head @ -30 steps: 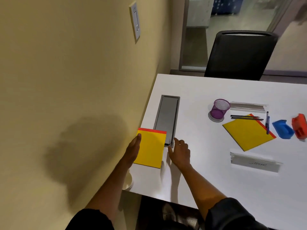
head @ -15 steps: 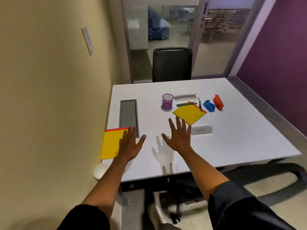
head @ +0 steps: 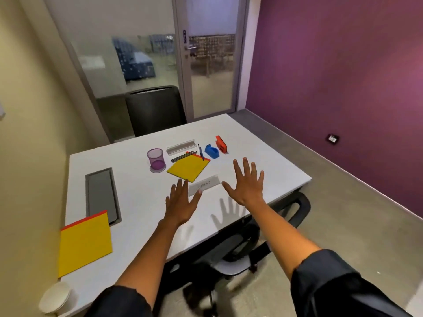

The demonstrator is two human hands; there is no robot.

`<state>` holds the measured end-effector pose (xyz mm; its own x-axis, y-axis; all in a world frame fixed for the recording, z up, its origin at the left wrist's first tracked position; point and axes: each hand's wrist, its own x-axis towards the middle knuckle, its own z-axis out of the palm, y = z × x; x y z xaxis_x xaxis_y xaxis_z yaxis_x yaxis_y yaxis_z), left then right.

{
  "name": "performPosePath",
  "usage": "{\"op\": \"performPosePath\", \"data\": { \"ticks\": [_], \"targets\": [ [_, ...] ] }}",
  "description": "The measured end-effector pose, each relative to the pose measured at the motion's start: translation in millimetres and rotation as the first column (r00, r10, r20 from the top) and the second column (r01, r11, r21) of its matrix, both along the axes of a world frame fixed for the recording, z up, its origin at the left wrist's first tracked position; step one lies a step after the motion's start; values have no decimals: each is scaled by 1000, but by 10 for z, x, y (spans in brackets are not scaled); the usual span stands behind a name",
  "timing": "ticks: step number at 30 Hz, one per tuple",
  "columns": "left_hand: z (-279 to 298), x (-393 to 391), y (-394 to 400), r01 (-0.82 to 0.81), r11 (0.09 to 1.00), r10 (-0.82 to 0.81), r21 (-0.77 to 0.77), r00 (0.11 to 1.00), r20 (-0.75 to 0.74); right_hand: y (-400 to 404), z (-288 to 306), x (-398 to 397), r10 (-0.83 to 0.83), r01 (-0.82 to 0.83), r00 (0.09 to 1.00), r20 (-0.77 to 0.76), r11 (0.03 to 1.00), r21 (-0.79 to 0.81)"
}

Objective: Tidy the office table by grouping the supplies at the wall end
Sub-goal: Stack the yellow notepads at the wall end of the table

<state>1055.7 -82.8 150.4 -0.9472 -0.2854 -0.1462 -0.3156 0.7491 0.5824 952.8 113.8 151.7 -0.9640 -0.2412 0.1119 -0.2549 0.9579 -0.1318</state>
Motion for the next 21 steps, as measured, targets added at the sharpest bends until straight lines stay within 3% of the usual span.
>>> {"op": "performPosePath", "data": {
  "ticks": [13,21],
  "targets": [
    [-118,-1561,1821,-9,998,11,-54,999,37,1830,-57,-1549,10,-10,1000,-8,997,-73],
    [-242,-2308,2383,-27,997,35,-78,994,104,2450,-242,-2228,21,-19,999,24,997,-77]
  ]
}}
